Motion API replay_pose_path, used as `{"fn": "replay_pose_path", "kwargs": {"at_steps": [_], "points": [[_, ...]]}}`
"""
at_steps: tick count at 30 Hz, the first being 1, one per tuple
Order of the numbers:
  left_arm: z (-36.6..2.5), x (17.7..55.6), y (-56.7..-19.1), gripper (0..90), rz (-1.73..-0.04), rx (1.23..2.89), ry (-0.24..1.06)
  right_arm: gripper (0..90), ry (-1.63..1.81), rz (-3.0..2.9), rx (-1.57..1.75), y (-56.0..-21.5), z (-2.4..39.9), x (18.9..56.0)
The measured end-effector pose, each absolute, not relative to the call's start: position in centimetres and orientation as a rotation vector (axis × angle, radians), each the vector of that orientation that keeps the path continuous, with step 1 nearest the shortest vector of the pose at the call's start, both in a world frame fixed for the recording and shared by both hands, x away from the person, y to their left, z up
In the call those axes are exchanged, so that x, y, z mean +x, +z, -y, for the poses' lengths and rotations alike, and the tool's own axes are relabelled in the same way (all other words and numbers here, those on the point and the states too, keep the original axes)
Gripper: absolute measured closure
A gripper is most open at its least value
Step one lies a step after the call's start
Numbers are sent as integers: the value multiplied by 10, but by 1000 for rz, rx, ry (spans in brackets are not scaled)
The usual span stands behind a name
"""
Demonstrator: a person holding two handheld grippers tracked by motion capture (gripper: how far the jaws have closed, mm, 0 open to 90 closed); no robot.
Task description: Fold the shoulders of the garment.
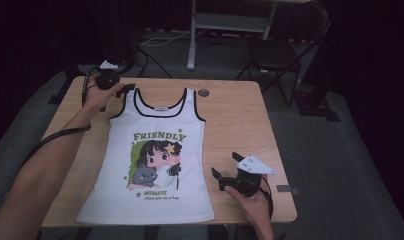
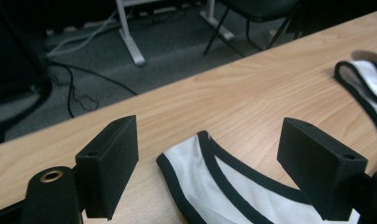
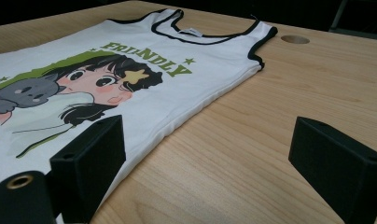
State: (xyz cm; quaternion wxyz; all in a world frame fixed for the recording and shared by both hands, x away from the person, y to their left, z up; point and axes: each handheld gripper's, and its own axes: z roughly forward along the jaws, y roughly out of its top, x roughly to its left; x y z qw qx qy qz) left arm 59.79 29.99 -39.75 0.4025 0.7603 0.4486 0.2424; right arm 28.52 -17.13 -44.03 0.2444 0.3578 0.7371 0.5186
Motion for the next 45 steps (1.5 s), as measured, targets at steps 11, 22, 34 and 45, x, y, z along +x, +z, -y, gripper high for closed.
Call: {"fn": "replay_pose_path", "kwargs": {"at_steps": [11,22,34,45], "points": [[-310,613,-420,407,-1237,1887,586,102,1427,-2009,977,-440,171,285],[-307,623,-425,537,-1256,1907,549,102,1425,-2011,976,-440,171,285],[-311,626,-438,632,-1256,1933,502,102,1424,-2014,975,-440,171,285],[-308,625,-437,783,-1162,1970,492,102,1423,-2012,979,-440,171,286]]}}
